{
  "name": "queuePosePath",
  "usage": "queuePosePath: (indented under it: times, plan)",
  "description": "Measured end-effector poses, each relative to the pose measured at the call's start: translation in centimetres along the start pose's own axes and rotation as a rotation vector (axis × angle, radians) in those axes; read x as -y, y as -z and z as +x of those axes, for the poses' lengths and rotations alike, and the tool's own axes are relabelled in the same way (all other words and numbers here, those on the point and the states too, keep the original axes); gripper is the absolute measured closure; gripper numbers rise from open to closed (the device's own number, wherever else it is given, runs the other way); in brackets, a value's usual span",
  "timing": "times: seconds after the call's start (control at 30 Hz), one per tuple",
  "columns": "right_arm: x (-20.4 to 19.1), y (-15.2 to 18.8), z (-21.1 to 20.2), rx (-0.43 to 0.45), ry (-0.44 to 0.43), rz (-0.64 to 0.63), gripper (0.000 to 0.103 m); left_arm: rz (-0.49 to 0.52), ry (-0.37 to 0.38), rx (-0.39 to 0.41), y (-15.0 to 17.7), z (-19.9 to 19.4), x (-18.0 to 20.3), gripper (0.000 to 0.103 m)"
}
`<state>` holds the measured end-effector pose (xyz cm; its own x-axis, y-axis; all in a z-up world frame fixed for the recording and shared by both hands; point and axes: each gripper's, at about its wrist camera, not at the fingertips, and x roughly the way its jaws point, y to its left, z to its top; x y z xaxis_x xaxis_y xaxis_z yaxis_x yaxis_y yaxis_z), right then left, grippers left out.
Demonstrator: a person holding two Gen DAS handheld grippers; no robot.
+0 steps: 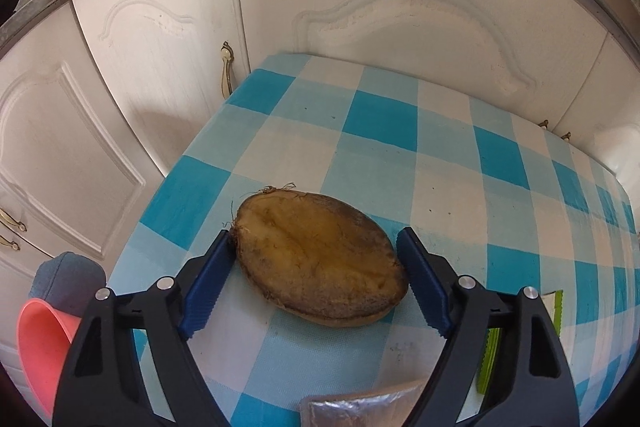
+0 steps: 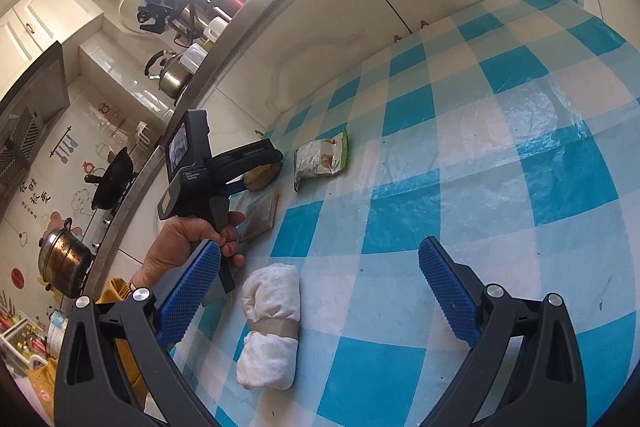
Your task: Collect trash
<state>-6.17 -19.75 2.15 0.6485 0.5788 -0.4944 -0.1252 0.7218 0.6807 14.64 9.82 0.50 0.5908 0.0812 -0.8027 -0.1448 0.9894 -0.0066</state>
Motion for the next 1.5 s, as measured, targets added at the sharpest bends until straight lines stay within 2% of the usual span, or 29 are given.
queuePosePath:
  times: [0.27,0.57,0.73,0.87,1.1,1.3,1.43,1.47,1.5]
  plan:
    - [-0.4,0.3,1.2,-0.072,0.035,-0.019,0.005,0.051,0.041,0.003,2.8,-2.2,0.2,0.021]
    - [-0.3,0.3,1.0,-0.071,0.022,-0.010,0.005,0.122,0.110,0.000,8.1,-6.2,1.2,0.021]
    - [-1.2,0.6,1.1,-0.080,0.015,-0.059,0.005,0.122,0.162,-0.008,10.7,-8.5,1.2,0.021]
    - [-2.5,1.1,1.2,-0.089,0.032,-0.130,0.005,0.066,0.198,-0.007,11.8,-9.7,0.0,0.021]
    - [-5.0,2.4,1.7,-0.102,0.085,-0.271,0.005,0.036,0.201,0.051,12.6,-12.5,-2.7,0.021]
    - [-5.6,3.4,2.0,-0.119,0.146,-0.299,0.005,0.033,0.195,0.062,14.0,-14.3,-5.0,0.021]
    - [-5.7,3.9,1.9,-0.127,0.171,-0.302,0.008,0.018,0.203,0.044,15.0,-14.5,-6.5,0.021]
    - [-5.7,4.0,1.9,-0.129,0.179,-0.302,0.010,0.012,0.205,0.038,15.3,-14.4,-6.9,0.021]
    - [-5.7,4.2,1.9,-0.132,0.189,-0.303,0.017,0.006,0.209,0.032,15.7,-14.4,-7.3,0.021]
